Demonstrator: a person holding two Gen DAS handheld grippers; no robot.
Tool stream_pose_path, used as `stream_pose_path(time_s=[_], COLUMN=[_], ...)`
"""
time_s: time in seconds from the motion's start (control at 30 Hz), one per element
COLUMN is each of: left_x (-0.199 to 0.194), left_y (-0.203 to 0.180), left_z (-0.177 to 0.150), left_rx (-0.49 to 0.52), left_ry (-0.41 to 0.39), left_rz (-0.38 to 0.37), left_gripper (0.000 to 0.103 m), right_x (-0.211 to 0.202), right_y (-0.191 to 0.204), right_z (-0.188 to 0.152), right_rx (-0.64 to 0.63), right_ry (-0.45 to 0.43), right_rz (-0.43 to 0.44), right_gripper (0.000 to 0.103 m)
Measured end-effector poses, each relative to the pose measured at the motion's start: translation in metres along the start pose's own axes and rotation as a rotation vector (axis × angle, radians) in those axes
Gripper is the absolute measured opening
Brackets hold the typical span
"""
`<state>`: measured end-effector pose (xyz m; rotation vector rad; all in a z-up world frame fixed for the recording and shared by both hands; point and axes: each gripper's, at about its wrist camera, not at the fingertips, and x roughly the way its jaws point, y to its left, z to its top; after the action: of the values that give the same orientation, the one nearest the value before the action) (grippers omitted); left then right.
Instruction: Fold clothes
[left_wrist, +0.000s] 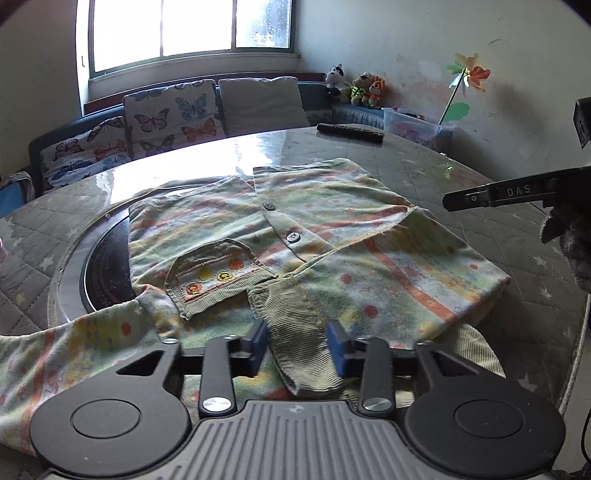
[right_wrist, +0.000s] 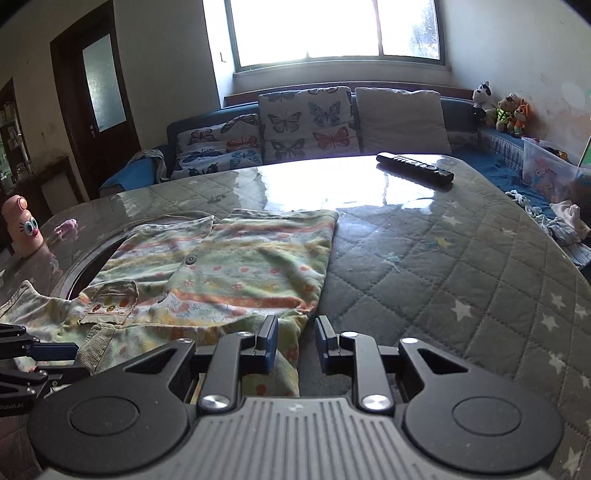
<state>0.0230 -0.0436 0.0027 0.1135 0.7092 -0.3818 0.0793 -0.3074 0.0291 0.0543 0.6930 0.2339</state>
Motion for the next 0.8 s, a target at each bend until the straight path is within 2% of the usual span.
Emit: stream_pose_path(time_s=[0.03,0.07,0.1,0.3,0.4,0.5,0.57,0.6,0.63,0.77,0.8], left_x=[0.0,-0.001,-0.006,-0.029,-0.023,-0.021,-0.02,-0.019,-0.017,-0.008,-0.006], left_y=[0.0,0.001,0.001,0.007,0.012,0.009,0.006,0.005,0.004,0.002,0.002], left_z=[0.0,0.002,0.004,0.017,0.014,0.005,0.002,0.0,-0.001,-0.004,-0.004], left_rx=[-0.001,-0.01,-0.016,-0.027,-0.046,-0.053,-0.048,-0.049,-0.049,-0.051,-0.053], left_ry=[0.0,-0.004,-0.018,-0.109,-0.064,-0.033,-0.021,-0.014,-0.007,0.023,0.029], left_rz=[0.006,0.008,0.013,0.046,0.02,-0.01,-0.014,-0.013,-0.007,-0.019,-0.028], left_gripper=[0.008,0.006,0.0,0.0,0.001,0.006,0.024,0.043,0.052,0.05,0.044], right_x=[0.001,0.001,0.002,0.003,0.007,0.006,0.005,0.004,0.004,0.002,0.001], right_y=[0.0,0.0,0.001,0.011,0.015,0.014,0.012,0.01,0.009,0.006,0.006], right_z=[-0.001,-0.002,-0.002,0.002,0.001,-0.002,-0.004,-0.006,-0.007,-0.01,-0.011], right_rx=[0.001,0.002,0.001,-0.026,-0.033,-0.028,-0.023,-0.019,-0.017,-0.007,-0.008], right_ry=[0.003,0.005,0.004,-0.02,-0.014,-0.01,-0.005,-0.001,0.002,0.003,0.003], right_rz=[-0.002,-0.004,-0.002,0.019,0.028,0.029,0.023,0.018,0.013,0.01,0.01], right_gripper=[0.021,0.021,0.021,0.021,0.021,0.021,0.021,0.021,0.021,0.021,0.021])
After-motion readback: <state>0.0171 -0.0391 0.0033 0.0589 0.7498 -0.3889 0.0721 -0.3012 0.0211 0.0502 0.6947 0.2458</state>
